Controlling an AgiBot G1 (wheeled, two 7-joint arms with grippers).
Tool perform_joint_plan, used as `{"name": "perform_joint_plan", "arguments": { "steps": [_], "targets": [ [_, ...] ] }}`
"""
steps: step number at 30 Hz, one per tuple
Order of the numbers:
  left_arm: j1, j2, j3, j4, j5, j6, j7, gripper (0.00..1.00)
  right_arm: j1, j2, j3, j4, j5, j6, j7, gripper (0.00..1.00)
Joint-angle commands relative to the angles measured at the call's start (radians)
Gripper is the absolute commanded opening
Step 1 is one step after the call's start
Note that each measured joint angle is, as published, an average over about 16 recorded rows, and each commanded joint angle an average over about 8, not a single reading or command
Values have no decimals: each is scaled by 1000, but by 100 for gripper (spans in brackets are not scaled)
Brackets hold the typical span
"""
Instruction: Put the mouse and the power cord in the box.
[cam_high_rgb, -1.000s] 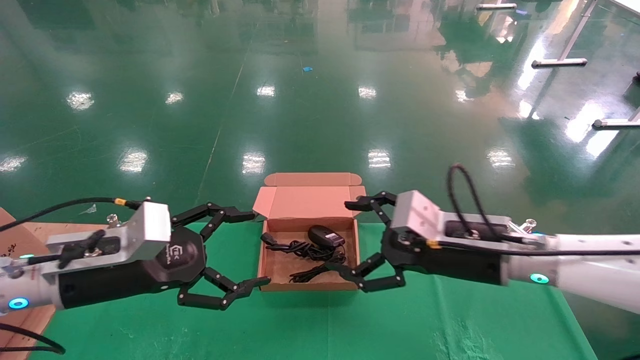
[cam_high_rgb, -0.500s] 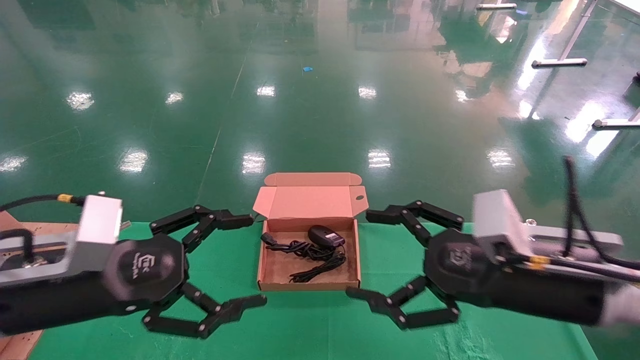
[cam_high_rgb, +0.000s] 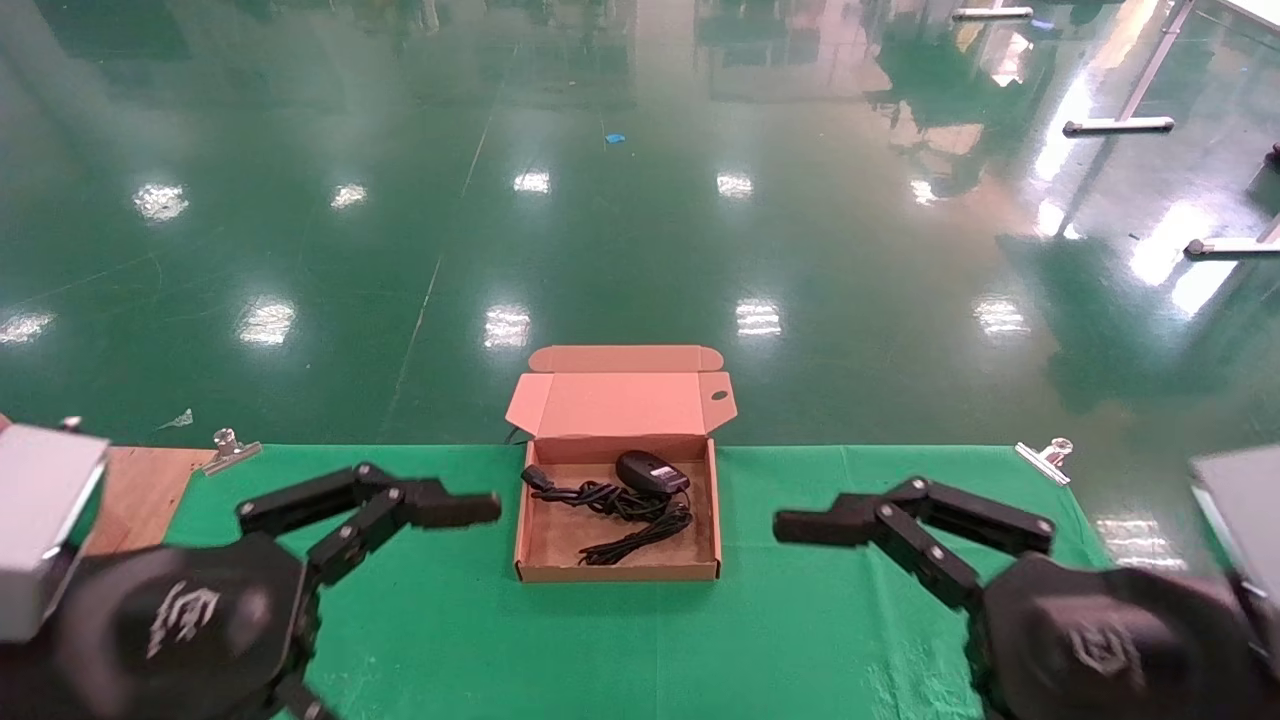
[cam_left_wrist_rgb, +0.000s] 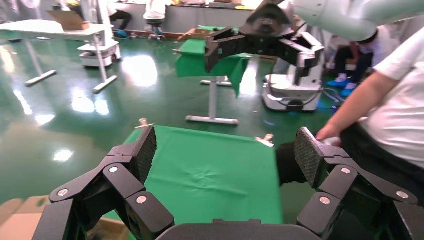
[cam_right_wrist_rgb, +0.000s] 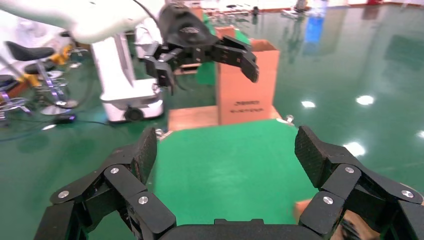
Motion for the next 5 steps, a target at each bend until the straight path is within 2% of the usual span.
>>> {"name": "perform_joint_plan", "arguments": {
  "steps": [1, 5],
  "targets": [
    [21, -15, -26, -44, -11, 9, -40, 100, -17, 23, 14, 27, 28, -16, 21, 100],
    [32, -24, -41, -68, -17, 15, -56, 100, -22, 31, 18, 37, 39, -21, 23, 100]
  ]
}}
